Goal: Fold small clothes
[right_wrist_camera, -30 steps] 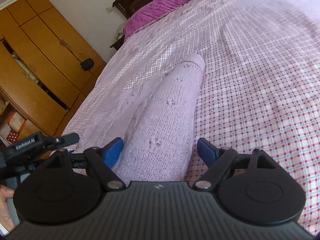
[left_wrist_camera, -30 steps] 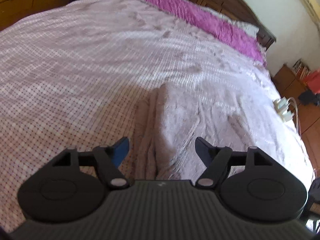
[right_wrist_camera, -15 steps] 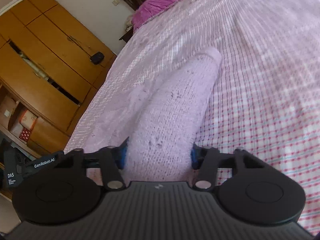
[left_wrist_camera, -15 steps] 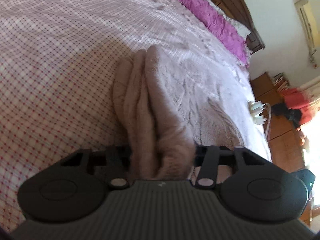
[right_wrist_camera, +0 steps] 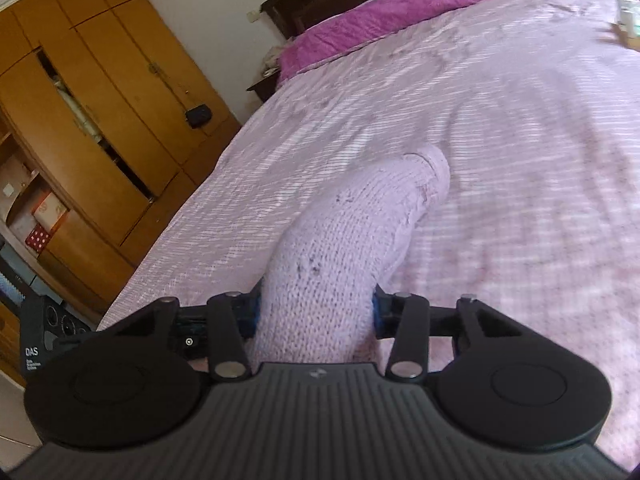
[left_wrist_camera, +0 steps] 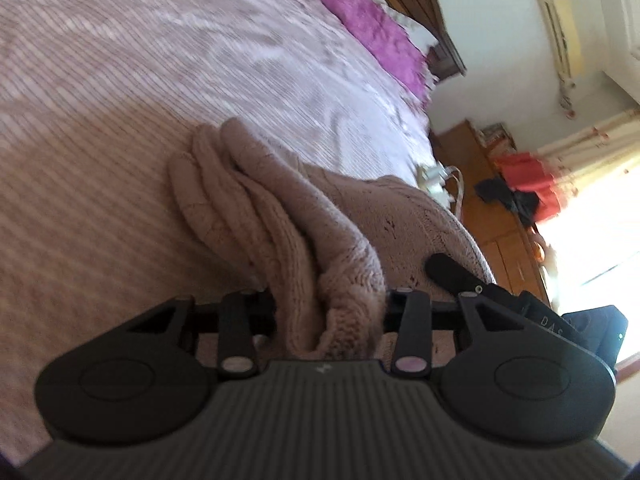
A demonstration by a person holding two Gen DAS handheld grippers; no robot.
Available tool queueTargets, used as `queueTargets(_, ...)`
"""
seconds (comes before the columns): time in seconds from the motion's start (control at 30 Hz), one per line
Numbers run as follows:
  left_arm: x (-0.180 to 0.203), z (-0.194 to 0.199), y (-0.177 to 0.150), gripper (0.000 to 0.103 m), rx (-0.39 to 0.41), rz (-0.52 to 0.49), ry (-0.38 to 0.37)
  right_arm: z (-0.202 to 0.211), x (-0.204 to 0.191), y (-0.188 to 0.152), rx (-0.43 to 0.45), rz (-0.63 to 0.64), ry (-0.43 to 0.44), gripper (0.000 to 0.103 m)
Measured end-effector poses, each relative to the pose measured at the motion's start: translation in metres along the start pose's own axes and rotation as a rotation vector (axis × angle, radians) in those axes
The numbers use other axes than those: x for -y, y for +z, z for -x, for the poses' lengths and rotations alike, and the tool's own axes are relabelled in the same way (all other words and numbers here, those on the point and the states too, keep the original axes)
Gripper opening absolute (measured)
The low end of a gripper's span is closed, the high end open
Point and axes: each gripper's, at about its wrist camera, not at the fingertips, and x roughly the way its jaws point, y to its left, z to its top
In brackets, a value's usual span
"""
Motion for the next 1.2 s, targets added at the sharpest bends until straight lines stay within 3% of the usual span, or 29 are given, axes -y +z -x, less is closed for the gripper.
queueTargets(0.13, 0.019, -0.005, -0.029, 0.042, -0.056, -0.071, 0.008, 0.048, 0.017, -0.019, 0.019, -0.028, -0.036, 0.05)
queueTargets(0.23, 0.021, -0.01, -0.048, 0.043, -0.12, -0.125, 0.068, 0.069, 0.034, -0.044, 0.019, -0.044, -0.067, 0.05)
queueTargets(0.33, 0.018, -0.013, -0.067, 0.046, -0.129, -0.187, 0.156, 0.069, 0.054, -0.07, -0.013, -0.07, -0.102, 0.051)
queueTargets(0.43, 0.007, -0.01, -0.072, 0.049, -0.131, -0.15, 0.148, 0.06, 0.074, -0.094, -0.033, -0.118, -0.13, 0.055)
queueTargets(0.57, 0.003, 0.0, -0.074, 0.05, -0.128, -0.145, 0.149, 0.063, 0.089, -0.111, -0.001, -0.178, -0.106, 0.063)
queueTargets(0.87, 0.017, 0.028, -0.083, 0.057, -0.097, -0.218, 0.265, 0.081, 0.065, -0.118, 0.036, -0.118, -0.183, 0.076)
queueTargets(1.0, 0.028, 0.034, -0.091, 0.074, -0.069, -0.275, 0.357, 0.095, 0.048, -0.126, 0.069, -0.015, -0.246, 0.082)
queueTargets(1.2, 0.041, 0.038, -0.107, 0.075, -0.058, -0.351, 0.443, 0.112, 0.032, -0.14, 0.106, 0.056, -0.292, 0.087)
